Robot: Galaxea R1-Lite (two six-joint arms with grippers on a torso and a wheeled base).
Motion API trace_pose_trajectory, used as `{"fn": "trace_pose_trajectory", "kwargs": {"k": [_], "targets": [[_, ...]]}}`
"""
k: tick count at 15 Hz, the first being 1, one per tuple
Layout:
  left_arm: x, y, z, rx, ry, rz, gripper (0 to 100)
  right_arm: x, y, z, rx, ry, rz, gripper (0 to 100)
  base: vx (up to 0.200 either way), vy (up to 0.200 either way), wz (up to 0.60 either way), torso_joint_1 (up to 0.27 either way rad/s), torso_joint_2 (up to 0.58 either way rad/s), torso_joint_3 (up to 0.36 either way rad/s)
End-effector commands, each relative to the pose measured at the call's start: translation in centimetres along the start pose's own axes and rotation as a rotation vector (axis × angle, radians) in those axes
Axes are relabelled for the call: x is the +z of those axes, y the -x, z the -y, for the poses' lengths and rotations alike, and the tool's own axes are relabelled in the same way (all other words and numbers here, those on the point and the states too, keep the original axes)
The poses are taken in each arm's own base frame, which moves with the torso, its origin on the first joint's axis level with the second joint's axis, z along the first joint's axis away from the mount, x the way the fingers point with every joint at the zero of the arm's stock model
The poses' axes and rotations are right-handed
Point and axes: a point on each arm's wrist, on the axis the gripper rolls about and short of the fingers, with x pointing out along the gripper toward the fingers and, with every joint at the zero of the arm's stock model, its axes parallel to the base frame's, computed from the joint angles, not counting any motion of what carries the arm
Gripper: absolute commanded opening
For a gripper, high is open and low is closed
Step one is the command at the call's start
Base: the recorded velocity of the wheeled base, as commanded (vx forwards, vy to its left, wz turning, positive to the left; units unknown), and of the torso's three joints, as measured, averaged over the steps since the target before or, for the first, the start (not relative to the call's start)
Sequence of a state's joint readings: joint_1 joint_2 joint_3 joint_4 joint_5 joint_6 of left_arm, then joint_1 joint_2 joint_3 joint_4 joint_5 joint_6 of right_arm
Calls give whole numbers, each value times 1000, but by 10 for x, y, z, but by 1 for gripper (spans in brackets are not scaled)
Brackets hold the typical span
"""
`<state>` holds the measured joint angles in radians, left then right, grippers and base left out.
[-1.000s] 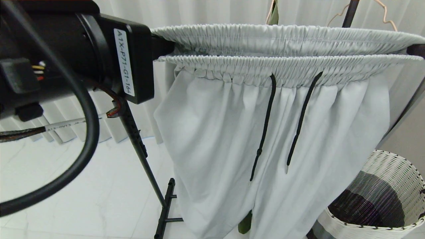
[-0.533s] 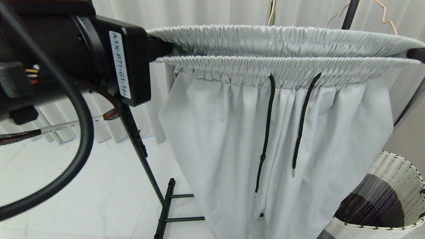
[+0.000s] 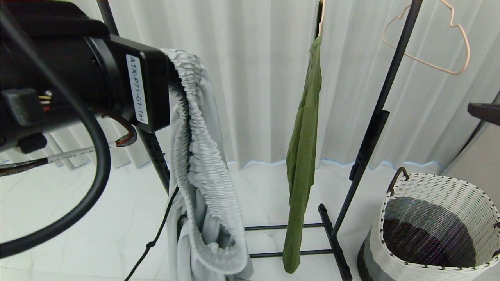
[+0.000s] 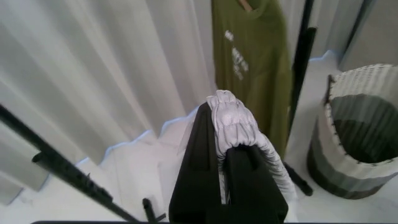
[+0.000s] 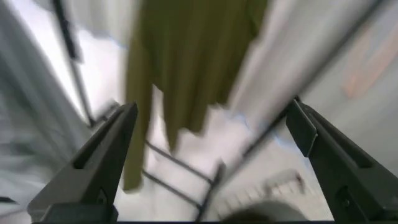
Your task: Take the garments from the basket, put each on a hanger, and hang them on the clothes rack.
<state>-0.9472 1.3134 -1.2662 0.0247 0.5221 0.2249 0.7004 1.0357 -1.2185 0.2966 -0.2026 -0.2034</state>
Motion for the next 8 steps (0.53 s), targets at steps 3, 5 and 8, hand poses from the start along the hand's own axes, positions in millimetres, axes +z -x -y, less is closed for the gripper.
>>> {"fn": "trace_pose_trajectory", "kwargs": {"k": [3, 5, 8], "targets": [[-13, 9, -17, 61, -18, -27, 0, -30, 19, 29, -290, 24, -314, 100, 0, 0, 0, 0, 0, 0], [-19, 14, -22, 78, -37, -37, 0, -37, 21, 33, -353, 44, -351, 100, 0, 0, 0, 0, 0, 0], [-26, 15, -27, 100, -41, -55, 0, -46, 23, 37, -412, 61, -398, 100, 0, 0, 0, 0, 0, 0]]}}
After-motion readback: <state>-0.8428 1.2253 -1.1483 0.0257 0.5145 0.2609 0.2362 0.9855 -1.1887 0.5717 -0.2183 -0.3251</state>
